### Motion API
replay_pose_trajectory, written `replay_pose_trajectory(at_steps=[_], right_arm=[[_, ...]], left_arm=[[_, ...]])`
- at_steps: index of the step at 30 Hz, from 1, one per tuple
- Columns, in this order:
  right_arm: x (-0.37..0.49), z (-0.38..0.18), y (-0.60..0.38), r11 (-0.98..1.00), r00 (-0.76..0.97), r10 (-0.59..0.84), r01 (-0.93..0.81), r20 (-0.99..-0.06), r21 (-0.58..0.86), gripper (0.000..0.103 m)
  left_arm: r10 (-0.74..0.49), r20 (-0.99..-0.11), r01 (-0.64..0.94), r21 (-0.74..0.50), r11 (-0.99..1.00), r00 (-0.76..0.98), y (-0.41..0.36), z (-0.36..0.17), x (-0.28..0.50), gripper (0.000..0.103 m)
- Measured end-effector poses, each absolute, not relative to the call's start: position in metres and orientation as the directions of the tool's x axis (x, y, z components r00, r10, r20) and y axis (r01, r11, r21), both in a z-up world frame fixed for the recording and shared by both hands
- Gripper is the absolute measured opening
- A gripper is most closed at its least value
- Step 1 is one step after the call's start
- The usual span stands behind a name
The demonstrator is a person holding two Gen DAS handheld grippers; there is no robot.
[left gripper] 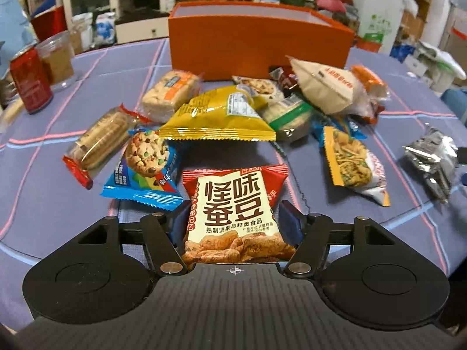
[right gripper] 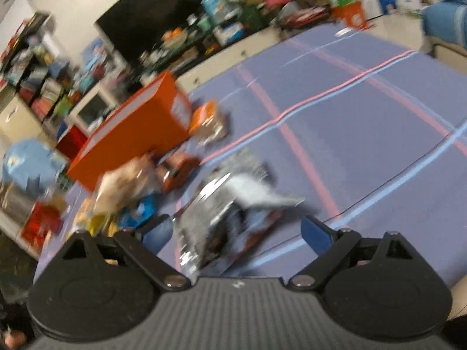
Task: Organize snacks
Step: 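Grasp the brown bean snack bag with the left gripper while the right lifts the foil bag, then carry both bags over the orange box and release them inside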
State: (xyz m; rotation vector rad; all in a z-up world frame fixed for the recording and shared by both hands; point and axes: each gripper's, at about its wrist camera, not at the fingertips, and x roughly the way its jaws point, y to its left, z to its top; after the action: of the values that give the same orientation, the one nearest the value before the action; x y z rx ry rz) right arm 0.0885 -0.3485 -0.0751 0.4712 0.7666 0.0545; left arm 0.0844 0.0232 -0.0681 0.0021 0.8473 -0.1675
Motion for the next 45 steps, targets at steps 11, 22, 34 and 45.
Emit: replay_pose_trajectory(at_steps=[11, 22, 34, 45], right_arm=[[0.177, -0.086, -0.271, 0.977, 0.678, 0.149, 0.009, -0.720, 0.211, 0.094], [0.156, -0.096, -0.263, 0.998, 0.723, 0.050, -0.063, -0.689, 0.006, 0.094], [0.147, -0.092, -0.275, 0.992, 0.732, 0.126, -0.107, -0.670, 0.071, 0.075], [0.107, -0.095, -0.284, 0.992, 0.715, 0.114, -0.113, -0.690, 0.047, 0.094]], left_arm=[[-0.213, -0.723, 0.135, -0.165, 0.977, 0.657, 0.042, -0.064, 0.082, 0.040], [-0.128, -0.758, 0.146, -0.043, 0.988, 0.640, 0.023, -0.079, 0.087, 0.049], [-0.108, -0.733, 0.157, -0.001, 0.988, 0.672, 0.017, -0.082, 0.086, 0.027], [-0.123, -0.748, 0.187, 0.001, 0.982, 0.652, 0.004, -0.080, 0.028, 0.044]])
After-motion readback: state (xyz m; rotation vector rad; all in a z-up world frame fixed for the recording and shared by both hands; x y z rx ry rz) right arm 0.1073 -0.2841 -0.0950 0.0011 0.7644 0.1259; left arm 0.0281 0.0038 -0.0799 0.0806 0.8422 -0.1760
